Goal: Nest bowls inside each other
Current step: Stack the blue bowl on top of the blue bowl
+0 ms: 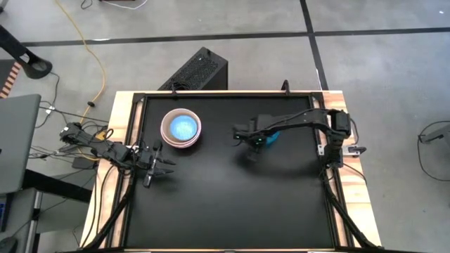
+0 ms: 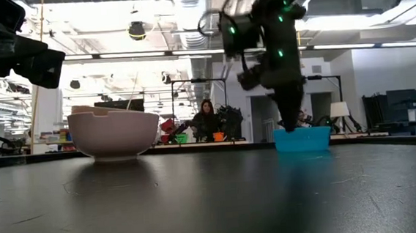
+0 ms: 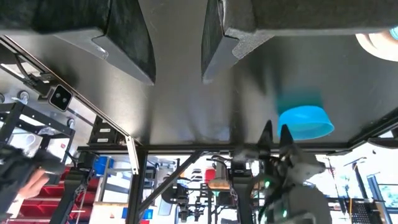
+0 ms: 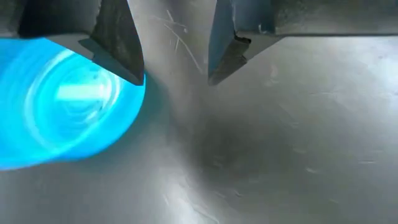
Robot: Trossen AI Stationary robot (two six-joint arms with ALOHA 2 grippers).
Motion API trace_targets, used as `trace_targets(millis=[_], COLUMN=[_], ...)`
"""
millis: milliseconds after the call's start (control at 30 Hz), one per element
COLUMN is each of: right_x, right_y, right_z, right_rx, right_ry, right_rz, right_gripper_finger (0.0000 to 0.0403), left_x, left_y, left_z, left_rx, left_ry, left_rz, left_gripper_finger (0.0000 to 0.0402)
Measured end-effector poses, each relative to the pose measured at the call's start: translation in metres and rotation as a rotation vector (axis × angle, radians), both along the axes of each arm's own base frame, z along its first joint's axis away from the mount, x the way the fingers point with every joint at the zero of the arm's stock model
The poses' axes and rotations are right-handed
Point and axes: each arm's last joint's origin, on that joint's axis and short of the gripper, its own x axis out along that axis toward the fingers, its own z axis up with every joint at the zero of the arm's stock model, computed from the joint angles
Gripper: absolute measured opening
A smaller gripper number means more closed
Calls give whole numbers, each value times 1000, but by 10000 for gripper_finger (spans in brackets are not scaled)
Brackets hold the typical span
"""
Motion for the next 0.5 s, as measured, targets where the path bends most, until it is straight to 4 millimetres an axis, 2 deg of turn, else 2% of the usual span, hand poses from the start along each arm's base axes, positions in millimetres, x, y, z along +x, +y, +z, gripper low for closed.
trace_targets(millis=[133, 267, 400, 500], right_x=[-9, -8, -5, -3], right_y=[-6, -7, -5, -4], right_z=[-19, -28, -26, -14], right_rx=[-28, -36, -29, -28], right_ry=[16, -24, -42, -27], right_rz=[-57, -62, -37, -17], right_gripper_finger=[186, 180, 172, 169], left_x=[0, 0, 0, 0], left_y=[0, 0, 0, 0], left_z=[0, 0, 0, 0], left_rx=[0, 0, 0, 0], left_ry=[0, 0, 0, 0], left_rz=[0, 0, 0, 0], left_gripper_finger=[118, 118, 118, 118])
